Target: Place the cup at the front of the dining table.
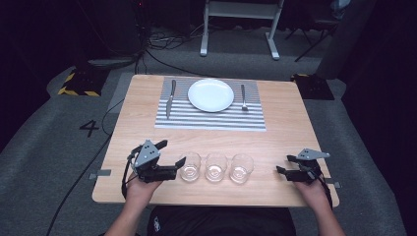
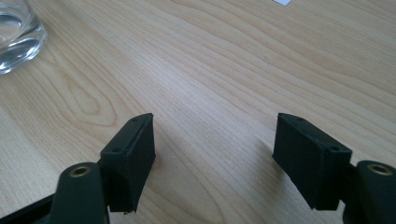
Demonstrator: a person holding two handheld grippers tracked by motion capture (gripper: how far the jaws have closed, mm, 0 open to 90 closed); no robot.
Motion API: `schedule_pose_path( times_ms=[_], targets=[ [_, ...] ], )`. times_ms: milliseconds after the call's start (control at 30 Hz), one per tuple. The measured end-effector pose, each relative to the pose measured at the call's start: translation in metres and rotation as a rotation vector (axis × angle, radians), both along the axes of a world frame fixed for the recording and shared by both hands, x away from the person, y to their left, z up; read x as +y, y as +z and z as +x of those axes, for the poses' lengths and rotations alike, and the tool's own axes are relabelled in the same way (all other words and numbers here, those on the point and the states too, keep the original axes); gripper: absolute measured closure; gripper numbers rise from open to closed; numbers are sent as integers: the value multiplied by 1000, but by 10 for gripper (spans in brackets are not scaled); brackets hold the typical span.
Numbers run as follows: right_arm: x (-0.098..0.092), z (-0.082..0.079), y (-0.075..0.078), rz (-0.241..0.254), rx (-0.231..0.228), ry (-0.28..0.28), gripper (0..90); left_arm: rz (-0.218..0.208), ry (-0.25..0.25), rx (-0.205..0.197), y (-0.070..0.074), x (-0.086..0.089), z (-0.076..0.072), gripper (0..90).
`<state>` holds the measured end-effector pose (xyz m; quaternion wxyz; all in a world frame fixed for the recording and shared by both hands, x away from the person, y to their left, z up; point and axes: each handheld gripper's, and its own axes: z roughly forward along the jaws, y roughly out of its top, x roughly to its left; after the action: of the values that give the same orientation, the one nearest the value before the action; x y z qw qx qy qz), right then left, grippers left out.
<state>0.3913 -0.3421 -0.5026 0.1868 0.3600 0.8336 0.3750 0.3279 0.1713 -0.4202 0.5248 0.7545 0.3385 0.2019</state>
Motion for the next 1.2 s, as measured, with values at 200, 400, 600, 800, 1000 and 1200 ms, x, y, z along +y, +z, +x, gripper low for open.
schedule_pose_path(
  times_ms=[200,400,600,800,1000,1200],
  targets=[
    [0,0,0,0,-2,4,298,-11,-29,5,3,-15,-8,127],
    [0,0,0,0,-5,5,298,-38,16,18,-2,-29,-10,124],
    [1,0,0,2,-4,7,298,-14,41,51,-14,-40,-6,124],
    [1,-1,0,4,-1,5,298,28,36,64,-27,-48,0,13],
    [1,-1,0,4,-1,3,298,-2,69,162,-42,-48,9,15],
    [1,-1,0,4,-2,7,298,33,76,190,-53,-48,14,36]
  ],
)
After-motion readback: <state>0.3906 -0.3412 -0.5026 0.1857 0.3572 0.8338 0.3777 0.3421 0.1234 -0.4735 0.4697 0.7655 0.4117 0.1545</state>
